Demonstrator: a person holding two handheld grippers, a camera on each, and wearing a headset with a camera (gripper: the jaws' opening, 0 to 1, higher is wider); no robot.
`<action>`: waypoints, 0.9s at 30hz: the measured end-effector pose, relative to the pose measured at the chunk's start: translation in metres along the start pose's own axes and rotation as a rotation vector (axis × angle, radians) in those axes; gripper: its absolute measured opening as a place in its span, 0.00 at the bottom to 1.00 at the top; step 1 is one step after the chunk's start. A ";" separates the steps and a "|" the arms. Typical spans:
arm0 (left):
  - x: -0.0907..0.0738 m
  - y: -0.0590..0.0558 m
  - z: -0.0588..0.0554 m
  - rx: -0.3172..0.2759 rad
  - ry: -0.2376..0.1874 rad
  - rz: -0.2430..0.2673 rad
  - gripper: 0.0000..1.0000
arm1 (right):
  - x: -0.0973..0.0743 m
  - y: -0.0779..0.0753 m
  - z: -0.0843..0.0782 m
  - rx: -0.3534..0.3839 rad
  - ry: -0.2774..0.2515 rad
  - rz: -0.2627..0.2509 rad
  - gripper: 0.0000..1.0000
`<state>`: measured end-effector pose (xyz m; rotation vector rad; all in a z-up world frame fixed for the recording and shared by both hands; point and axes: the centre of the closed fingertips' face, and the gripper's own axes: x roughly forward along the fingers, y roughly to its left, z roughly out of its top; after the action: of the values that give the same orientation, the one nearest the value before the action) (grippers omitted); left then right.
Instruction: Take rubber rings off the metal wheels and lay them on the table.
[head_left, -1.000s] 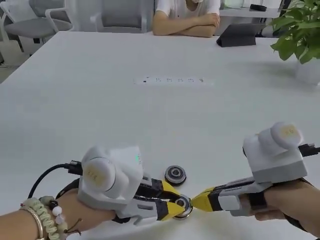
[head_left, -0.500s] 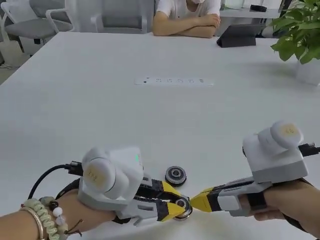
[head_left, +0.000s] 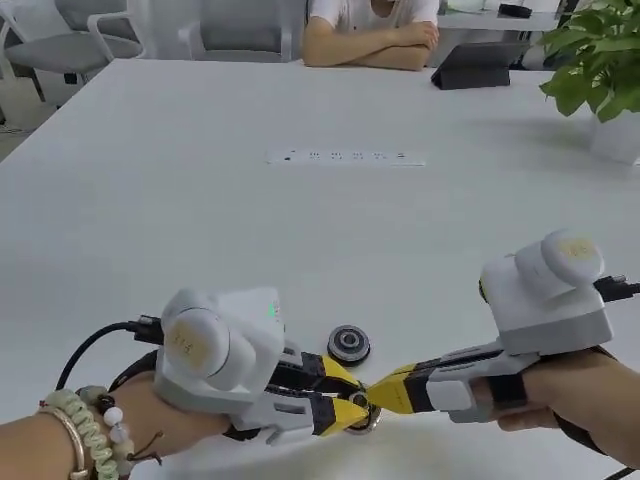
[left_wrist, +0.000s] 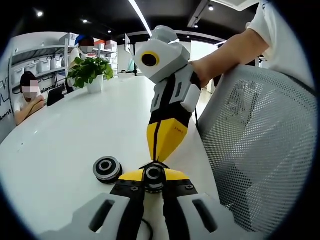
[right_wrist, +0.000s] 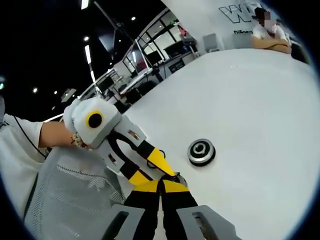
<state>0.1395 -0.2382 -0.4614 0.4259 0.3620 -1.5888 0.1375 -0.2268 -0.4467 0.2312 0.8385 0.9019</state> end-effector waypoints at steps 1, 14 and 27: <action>0.000 0.000 0.000 0.000 0.002 0.001 0.08 | 0.002 -0.001 -0.001 -0.020 0.001 -0.012 0.00; 0.000 0.000 0.000 -0.073 0.006 -0.003 0.10 | 0.004 -0.007 -0.009 -0.023 0.038 -0.054 0.00; -0.008 -0.002 0.009 -0.051 0.022 -0.038 0.15 | -0.003 -0.016 -0.009 0.016 0.023 -0.081 0.00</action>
<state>0.1369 -0.2356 -0.4494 0.3991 0.4291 -1.6095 0.1400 -0.2403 -0.4590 0.1996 0.8703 0.8242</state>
